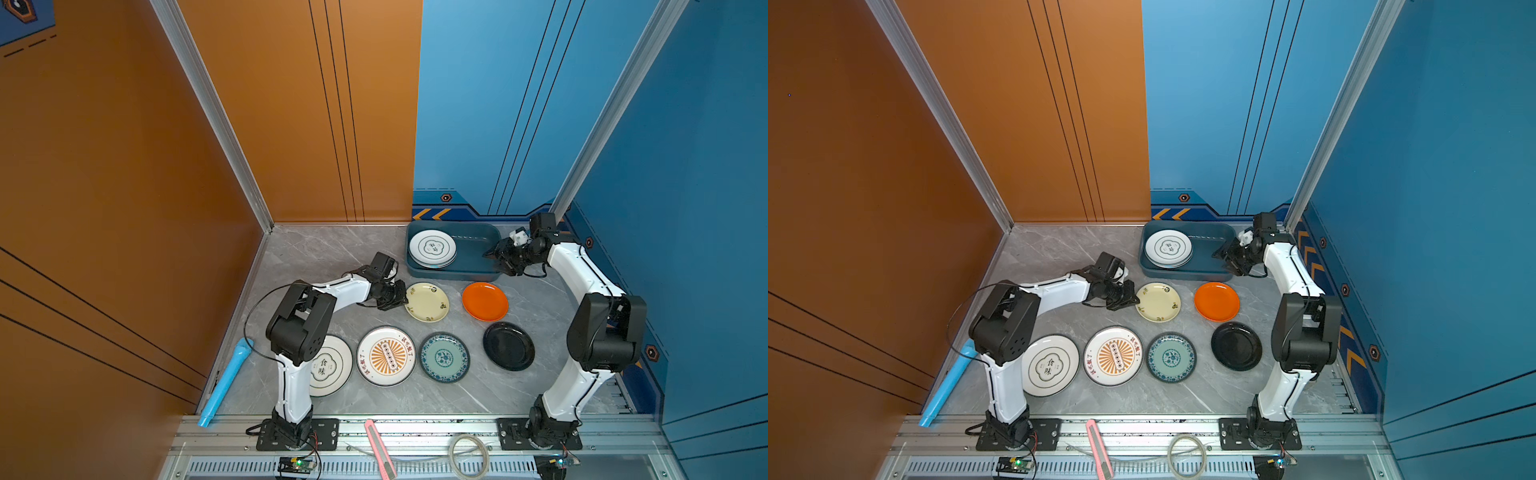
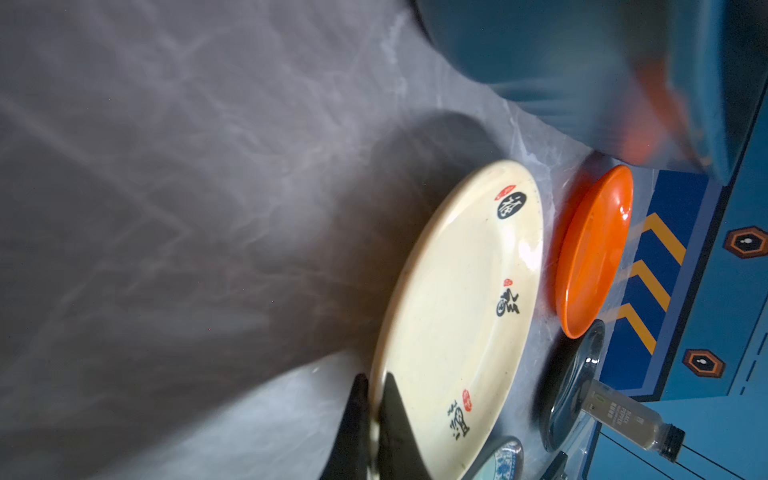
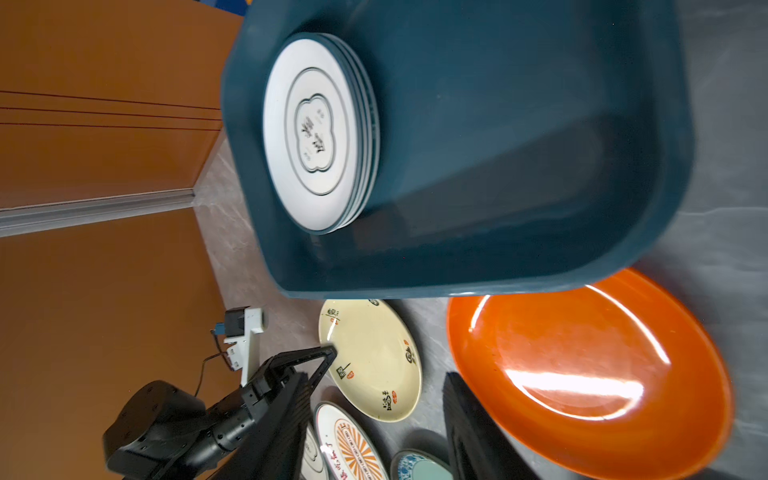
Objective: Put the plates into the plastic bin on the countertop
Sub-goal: 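Open and raise the right gripper while left grasps the cream plate's edge, then lift the cream plate upright with the left gripper and grasp it with the right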
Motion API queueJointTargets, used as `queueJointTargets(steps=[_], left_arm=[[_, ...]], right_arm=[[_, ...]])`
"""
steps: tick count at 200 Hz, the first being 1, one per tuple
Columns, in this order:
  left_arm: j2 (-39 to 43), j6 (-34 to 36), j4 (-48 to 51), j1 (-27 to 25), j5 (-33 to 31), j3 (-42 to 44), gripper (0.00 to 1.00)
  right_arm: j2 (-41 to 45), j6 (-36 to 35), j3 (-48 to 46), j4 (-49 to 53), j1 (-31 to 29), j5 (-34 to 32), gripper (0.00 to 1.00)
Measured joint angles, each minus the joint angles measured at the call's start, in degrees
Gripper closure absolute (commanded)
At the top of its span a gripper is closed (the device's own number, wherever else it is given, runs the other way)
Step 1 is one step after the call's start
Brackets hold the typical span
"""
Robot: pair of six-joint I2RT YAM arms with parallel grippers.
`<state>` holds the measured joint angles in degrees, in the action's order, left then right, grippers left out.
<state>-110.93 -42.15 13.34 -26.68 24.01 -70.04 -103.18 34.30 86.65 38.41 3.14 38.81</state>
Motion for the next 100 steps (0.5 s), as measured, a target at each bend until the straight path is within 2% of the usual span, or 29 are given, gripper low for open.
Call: queueJointTargets(steps=[41,100], left_arm=[[8.46,3.19,5.22,4.37,2.97,2.95,1.00],[18.82,5.29,7.87,7.19,11.34,2.71,1.00]], right_arm=[[0.00,2.16,-0.90,-7.43,-3.19,8.28,0.30],[-0.13,3.23,-1.22,-13.25,-8.85,15.50,0.28]])
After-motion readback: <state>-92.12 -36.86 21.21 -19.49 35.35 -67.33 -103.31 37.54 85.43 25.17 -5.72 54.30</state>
